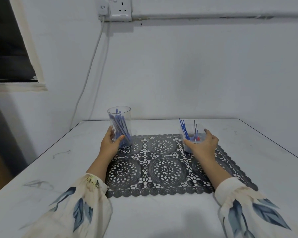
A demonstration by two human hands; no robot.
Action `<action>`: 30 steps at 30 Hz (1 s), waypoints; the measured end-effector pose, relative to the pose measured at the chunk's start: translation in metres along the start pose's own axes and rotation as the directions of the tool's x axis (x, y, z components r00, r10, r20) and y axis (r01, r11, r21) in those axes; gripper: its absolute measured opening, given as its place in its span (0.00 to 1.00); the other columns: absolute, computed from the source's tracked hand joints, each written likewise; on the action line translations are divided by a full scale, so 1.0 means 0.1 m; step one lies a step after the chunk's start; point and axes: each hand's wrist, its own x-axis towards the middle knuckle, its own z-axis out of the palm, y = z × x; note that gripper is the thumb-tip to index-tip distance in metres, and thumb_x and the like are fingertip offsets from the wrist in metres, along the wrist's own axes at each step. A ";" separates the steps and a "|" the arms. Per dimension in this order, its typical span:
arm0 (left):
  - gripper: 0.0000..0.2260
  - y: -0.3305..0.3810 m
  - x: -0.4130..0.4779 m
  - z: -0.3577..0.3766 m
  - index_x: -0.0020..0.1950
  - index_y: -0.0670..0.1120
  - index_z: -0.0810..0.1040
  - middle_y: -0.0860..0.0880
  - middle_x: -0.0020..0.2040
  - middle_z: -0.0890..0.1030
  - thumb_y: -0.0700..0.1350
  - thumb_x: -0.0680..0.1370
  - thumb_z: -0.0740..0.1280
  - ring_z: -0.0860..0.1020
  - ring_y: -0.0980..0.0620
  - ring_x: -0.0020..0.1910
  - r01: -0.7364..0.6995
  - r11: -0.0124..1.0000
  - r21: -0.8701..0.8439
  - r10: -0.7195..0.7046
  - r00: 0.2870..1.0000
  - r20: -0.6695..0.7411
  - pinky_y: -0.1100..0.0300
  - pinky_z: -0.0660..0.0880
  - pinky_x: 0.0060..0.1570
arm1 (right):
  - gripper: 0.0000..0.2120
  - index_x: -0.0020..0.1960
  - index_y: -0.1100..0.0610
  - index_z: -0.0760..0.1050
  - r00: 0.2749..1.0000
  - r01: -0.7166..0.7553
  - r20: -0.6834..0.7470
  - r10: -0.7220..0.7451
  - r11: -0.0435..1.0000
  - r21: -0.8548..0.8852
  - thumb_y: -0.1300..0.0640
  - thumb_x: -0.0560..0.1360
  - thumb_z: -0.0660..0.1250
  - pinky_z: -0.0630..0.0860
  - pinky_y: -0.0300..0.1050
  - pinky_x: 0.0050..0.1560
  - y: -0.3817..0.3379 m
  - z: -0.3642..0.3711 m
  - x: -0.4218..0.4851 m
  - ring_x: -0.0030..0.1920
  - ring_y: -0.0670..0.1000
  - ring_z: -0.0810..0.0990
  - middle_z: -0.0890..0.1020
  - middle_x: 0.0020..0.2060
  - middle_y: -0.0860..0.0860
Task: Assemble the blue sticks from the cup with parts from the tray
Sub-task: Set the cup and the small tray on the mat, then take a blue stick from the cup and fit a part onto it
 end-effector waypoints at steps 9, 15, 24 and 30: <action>0.39 -0.06 -0.05 -0.23 0.76 0.44 0.49 0.45 0.75 0.57 0.52 0.74 0.69 0.60 0.45 0.72 -0.014 0.920 0.392 -0.018 0.997 0.078 0.50 0.61 0.69 | 0.41 0.71 0.52 0.58 0.980 0.131 -0.111 -0.168 0.951 -0.280 0.41 0.65 0.72 0.50 0.61 0.70 -0.27 0.01 -0.20 0.71 0.58 0.50 0.52 0.71 0.55; 0.37 -0.18 -0.09 -0.32 0.76 0.45 0.50 0.46 0.76 0.56 0.63 0.75 0.59 0.57 0.47 0.73 -0.055 0.750 0.659 -0.029 0.993 0.117 0.47 0.56 0.71 | 0.23 0.65 0.54 0.68 0.896 0.414 0.165 -0.413 0.910 0.028 0.61 0.70 0.67 0.58 0.40 0.63 -0.80 0.27 -0.42 0.66 0.51 0.59 0.65 0.62 0.53; 0.38 -0.20 -0.07 -0.15 0.77 0.49 0.47 0.50 0.77 0.50 0.69 0.74 0.52 0.50 0.51 0.75 -0.137 0.576 0.806 -0.078 0.972 0.221 0.47 0.47 0.73 | 0.16 0.57 0.57 0.79 0.687 0.523 0.494 -0.533 0.834 0.173 0.68 0.76 0.58 0.67 0.29 0.51 -1.82 0.92 -0.26 0.55 0.47 0.76 0.80 0.55 0.52; 0.32 -0.24 -0.05 -0.16 0.76 0.50 0.51 0.51 0.77 0.52 0.64 0.77 0.50 0.51 0.53 0.75 -0.141 0.543 0.828 -0.072 0.974 0.214 0.48 0.47 0.73 | 0.22 0.58 0.59 0.79 0.326 0.832 0.879 -0.348 0.546 -0.093 0.73 0.73 0.54 0.69 0.36 0.48 -2.31 1.18 0.12 0.53 0.50 0.77 0.81 0.55 0.53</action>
